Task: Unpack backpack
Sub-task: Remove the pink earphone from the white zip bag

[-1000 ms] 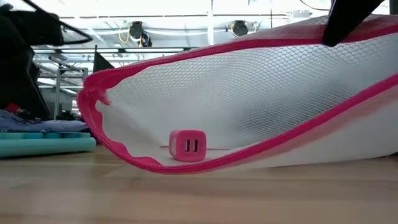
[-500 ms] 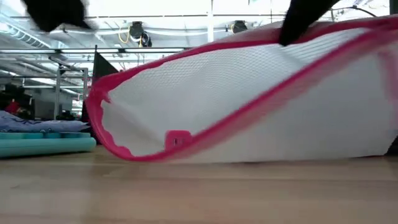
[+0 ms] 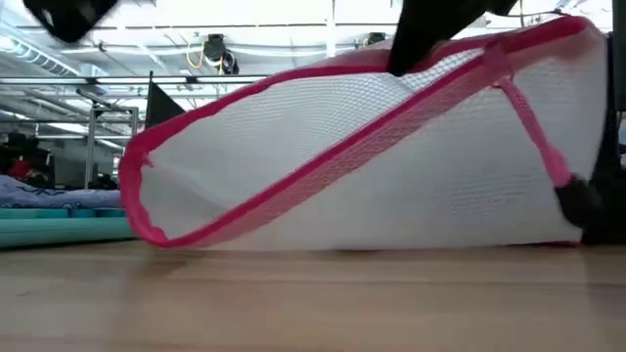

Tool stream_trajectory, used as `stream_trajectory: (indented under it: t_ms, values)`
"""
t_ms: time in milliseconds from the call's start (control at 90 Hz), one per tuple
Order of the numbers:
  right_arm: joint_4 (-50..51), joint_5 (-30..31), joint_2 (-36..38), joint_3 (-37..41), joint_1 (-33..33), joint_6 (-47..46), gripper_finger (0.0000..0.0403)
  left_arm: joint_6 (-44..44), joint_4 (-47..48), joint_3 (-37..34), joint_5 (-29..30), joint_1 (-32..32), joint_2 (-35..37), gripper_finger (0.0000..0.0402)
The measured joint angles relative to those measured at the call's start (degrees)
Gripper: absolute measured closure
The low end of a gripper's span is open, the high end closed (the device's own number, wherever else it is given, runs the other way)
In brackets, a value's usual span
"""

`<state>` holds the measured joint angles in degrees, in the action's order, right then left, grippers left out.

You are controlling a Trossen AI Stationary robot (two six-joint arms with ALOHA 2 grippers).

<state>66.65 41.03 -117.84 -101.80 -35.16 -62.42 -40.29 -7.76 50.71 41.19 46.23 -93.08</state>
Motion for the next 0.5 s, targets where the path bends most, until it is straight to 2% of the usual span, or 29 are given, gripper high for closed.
stream_trajectory:
  t_ms: [167,244,422,500]
  values:
    - [-2.2,2.1,0.0,0.0,0.2,0.2,0.0403,1.8,-15.0,0.0,0.0,-1.0,-9.9,0.0227]
    - [-2.8,2.8,0.0,0.0,0.3,0.7,0.0403,1.6,-19.1,0.1,0.3,-1.4,-13.3,0.0227]
    - [-4.5,3.0,0.0,0.0,0.3,1.8,0.0403,-5.0,-19.0,0.0,9.3,-3.1,-18.2,0.0227]
    - [-4.5,2.6,0.0,0.0,0.0,1.7,0.0403,-7.2,-17.7,0.0,11.3,-4.1,-18.9,0.0227]
